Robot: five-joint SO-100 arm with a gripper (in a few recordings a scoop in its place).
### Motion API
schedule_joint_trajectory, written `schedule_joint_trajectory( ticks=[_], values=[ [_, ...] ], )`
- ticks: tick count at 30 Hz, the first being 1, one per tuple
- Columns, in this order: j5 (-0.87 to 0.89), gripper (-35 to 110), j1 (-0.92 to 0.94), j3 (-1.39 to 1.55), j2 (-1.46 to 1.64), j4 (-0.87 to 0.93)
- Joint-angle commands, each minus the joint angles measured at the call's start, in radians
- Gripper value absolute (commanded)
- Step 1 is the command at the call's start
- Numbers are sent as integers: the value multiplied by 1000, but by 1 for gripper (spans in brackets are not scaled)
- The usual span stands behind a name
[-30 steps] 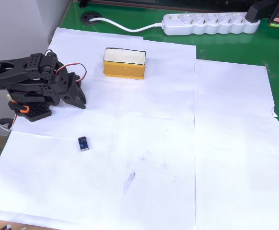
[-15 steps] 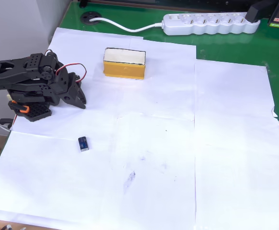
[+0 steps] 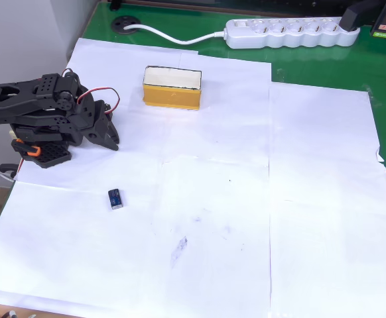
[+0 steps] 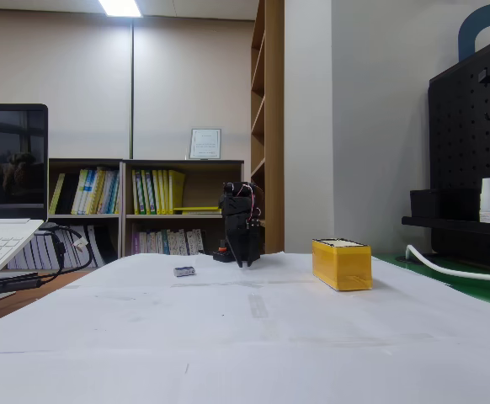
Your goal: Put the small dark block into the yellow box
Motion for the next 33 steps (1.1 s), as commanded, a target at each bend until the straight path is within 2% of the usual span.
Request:
schedule_joint_trajectory(
  ticks=[1, 4, 9, 13, 17, 19, 22, 25, 26, 33],
  values=[
    [20, 0, 8, 61, 118, -15],
    [87, 1, 44, 253, 382, -130],
    [299, 1, 95, 704, 790, -97],
    [482, 3, 135, 1186, 1077, 150],
    [563, 15, 222, 1519, 1295, 356],
    [538, 15, 276, 1605, 1371, 411],
    [502, 26, 368, 1697, 1437, 451],
    [407, 30, 453, 1752, 1456, 479],
    [362, 36, 486, 1761, 1457, 483],
    [-12, 36, 719, 1735, 1499, 497]
  ],
)
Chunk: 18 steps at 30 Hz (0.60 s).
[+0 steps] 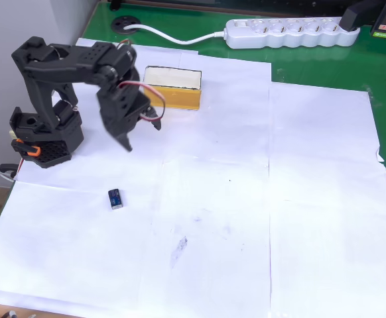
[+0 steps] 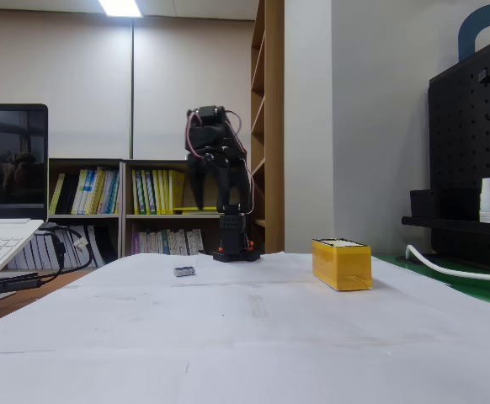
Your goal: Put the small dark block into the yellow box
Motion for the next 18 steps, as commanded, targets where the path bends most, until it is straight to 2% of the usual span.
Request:
schedule_joint_trajectory(
  ticks=[1, 9, 14, 18],
  values=[
    [-133, 36, 110, 49, 18, 63],
    [-193, 34, 192, -183, 60, -196],
    [-215, 34, 202, -383, 60, -425],
    [-247, 30, 216, -480, 55, -488]
  ],
)
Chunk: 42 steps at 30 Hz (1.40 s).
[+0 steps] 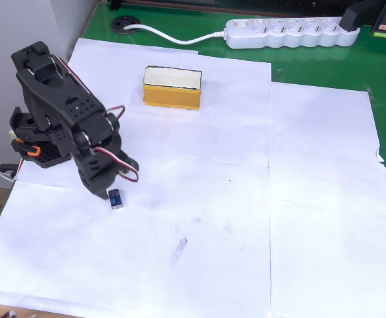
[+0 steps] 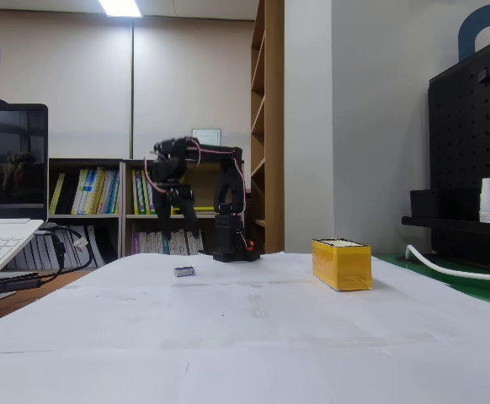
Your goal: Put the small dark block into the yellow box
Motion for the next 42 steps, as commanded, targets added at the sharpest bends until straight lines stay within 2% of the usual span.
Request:
schedule_joint_trajectory(
  ticks=[1, 6, 23, 35, 36, 40, 42],
  values=[
    [-25, 30, 18, -48, -5, -44],
    [-46, 30, 46, -117, -17, -58],
    [167, 30, 35, -166, 52, -149],
    [414, 30, 0, -166, 118, -156],
    [422, 24, 0, -166, 120, -160],
    [428, 19, 9, -170, 126, -167],
    [433, 12, 12, -172, 129, -172]
  ],
)
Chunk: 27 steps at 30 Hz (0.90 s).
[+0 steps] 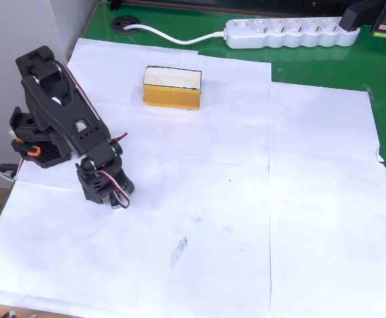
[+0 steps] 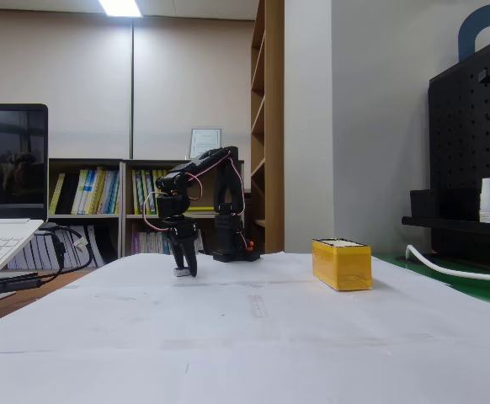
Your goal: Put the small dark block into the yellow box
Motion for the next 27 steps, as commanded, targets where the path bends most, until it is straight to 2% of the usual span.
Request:
schedule_joint_trajectory(
  ticks=[1, 3, 6, 16, 22, 27],
  values=[
    [6, 10, 18, 20, 11, -6],
    [11, 10, 20, 20, 14, -15],
    [21, 1, 23, 21, 26, -41],
    [40, 0, 34, 54, 46, -49],
    [118, 0, 20, 178, -98, 129],
    [100, 0, 21, 388, -216, 296]
  ],
)
